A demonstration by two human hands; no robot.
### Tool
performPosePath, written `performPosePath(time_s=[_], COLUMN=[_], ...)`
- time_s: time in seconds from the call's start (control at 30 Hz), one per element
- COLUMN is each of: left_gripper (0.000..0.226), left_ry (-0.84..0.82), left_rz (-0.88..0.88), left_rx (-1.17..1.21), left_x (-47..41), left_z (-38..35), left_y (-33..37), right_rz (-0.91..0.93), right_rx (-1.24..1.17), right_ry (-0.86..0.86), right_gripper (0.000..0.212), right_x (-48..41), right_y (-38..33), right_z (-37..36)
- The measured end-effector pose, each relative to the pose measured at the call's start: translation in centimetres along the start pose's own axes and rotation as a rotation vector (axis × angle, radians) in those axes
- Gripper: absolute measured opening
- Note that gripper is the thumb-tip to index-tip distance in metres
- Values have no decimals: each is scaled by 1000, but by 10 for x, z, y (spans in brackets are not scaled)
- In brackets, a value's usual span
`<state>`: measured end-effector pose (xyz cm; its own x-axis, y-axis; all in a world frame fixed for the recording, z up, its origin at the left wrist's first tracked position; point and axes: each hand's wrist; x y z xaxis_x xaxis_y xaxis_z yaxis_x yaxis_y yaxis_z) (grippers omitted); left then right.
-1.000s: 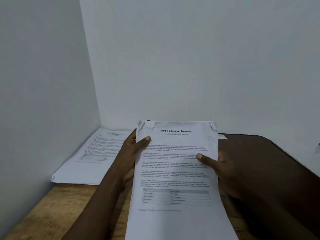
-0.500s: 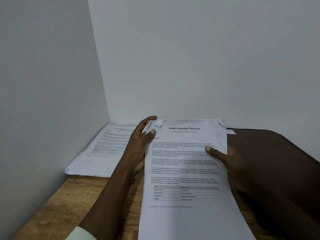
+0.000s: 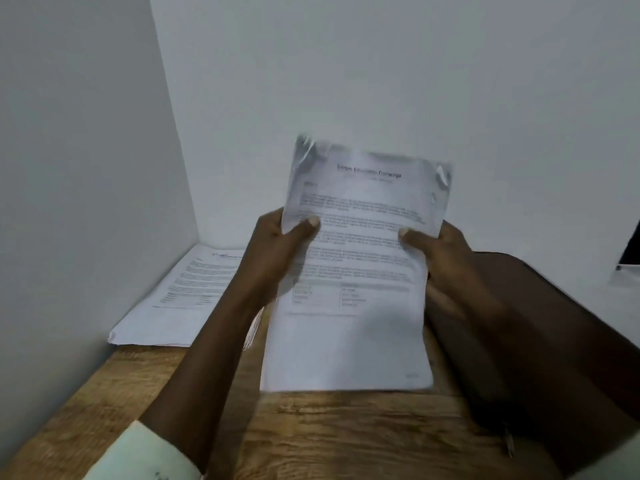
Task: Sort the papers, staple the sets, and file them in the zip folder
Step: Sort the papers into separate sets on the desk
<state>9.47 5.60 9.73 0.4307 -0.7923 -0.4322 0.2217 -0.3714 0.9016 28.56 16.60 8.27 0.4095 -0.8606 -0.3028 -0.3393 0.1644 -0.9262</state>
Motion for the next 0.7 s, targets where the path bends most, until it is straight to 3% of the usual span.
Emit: performPosePath(time_s=[0.1,0.2,0.33,0.47,0.7], left_gripper=[10,13,13,17,20], left_ry=[34,40,90,141,152], left_rz=[-184,-246,-174,-23,79], left_rx=[-121,-69,72,39,69], left_x=[-12,-18,-13,-3,6], left_z=[-7,-10,-17,-14,-11], left_y=[40,59,43,2,-26], right_rz=[206,334,292,209,257], right_rx=[126,115,143,265,281], right_ry=[58,46,15,-32,-19], right_gripper=[22,22,22,24,21], right_x=[-2,-2,0,5,2], right_y=[-36,-60,-58,-34,-23], right_z=[-8,-13,-13,-9,-15])
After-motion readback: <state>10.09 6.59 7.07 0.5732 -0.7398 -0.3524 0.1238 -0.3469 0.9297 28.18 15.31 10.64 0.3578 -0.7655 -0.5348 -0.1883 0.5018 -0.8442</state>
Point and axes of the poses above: each hand's wrist, its own x-axis away from the middle knuckle, its own z-axis out of the back of the hand, y = z × x, and after that the axes turned 1 degree about y, right-handed
